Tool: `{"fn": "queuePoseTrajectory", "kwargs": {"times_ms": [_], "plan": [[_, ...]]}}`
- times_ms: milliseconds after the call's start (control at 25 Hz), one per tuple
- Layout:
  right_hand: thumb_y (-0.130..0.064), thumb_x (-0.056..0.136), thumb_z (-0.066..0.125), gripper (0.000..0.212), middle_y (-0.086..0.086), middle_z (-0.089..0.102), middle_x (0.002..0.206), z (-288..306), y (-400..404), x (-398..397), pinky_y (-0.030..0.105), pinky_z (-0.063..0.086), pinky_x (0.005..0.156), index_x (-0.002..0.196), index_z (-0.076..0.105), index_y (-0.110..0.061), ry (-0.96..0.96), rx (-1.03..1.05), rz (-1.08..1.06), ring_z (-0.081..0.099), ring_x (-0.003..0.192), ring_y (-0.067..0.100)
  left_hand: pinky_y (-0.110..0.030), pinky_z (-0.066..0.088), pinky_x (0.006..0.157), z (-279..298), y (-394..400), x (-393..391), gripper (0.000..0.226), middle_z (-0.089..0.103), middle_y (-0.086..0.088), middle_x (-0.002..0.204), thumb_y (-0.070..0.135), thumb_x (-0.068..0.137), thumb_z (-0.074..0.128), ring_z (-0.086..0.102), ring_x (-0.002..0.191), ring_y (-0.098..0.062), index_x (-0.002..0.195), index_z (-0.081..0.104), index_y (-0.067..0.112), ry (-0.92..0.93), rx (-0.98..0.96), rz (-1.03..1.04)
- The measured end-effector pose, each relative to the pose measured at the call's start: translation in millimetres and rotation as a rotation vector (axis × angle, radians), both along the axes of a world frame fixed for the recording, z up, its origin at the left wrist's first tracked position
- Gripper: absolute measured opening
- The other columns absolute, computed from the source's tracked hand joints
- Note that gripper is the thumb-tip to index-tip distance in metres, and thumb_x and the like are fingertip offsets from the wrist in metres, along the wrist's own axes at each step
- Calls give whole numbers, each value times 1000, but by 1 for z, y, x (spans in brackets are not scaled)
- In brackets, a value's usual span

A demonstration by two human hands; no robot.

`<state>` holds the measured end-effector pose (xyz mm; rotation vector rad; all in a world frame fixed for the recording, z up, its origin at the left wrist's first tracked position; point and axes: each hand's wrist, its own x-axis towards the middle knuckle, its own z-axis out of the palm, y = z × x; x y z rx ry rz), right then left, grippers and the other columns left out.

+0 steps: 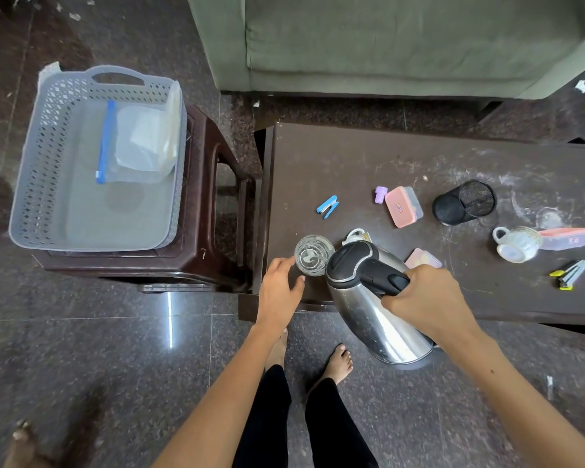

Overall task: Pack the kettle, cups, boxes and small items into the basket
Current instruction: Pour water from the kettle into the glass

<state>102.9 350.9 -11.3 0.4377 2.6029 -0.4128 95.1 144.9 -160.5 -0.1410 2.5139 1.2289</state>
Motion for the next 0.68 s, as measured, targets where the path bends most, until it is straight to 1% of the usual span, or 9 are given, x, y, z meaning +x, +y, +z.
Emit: {"fn": "queuePoseTrajectory", "kwargs": {"times_ms": [120, 240, 320, 440, 520, 680], "plan": [[-21, 66, 67, 29, 7, 44, 51, 0, 0, -4, 25, 33, 45, 55, 46, -5, -10, 21, 30, 42, 51, 26, -32, 44, 99, 1, 2, 2, 44, 56, -7, 122, 13, 87, 63, 54, 112, -19, 129, 54, 7, 1, -4, 0], [-22, 66, 67, 28, 6, 44, 61, -2, -1, -5, 27, 37, 48, 57, 46, -5, -6, 20, 47, 47, 58, 29, -35, 45, 99, 1, 3, 3, 45, 55, -6, 122, 14, 88, 63, 54, 112, -20, 131, 52, 7, 1, -7, 0], [-23, 66, 68, 30, 4, 43, 63, -3, -2, -5, 27, 38, 50, 55, 45, -7, -1, 9, 52, 48, 59, 29, -35, 45, 99, 0, 3, 4, 46, 55, -6, 122, 14, 88, 63, 54, 111, -19, 132, 52, 7, -2, -10, -2], [-22, 66, 68, 32, 1, 40, 61, -4, -3, -6, 24, 33, 49, 52, 41, -10, 2, 1, 64, 44, 54, 23, -34, 44, 100, 0, 3, 5, 47, 54, -6, 122, 14, 88, 63, 54, 112, -19, 133, 51, 8, -5, -20, -11], [-22, 66, 67, 31, 1, 40, 61, -3, -4, -7, 22, 31, 47, 53, 42, -10, -9, 18, 73, 42, 51, 20, -34, 44, 101, 0, 4, 6, 48, 54, -5, 123, 15, 88, 63, 54, 113, -19, 133, 51, 8, -8, -30, -17], [-21, 66, 66, 28, 2, 40, 60, -2, -7, -6, 22, 32, 47, 55, 44, -8, -24, 13, 74, 42, 51, 22, -33, 43, 102, 0, 4, 6, 49, 54, -6, 126, 15, 88, 62, 53, 115, -19, 135, 50, 8, -12, -48, -34]]}}
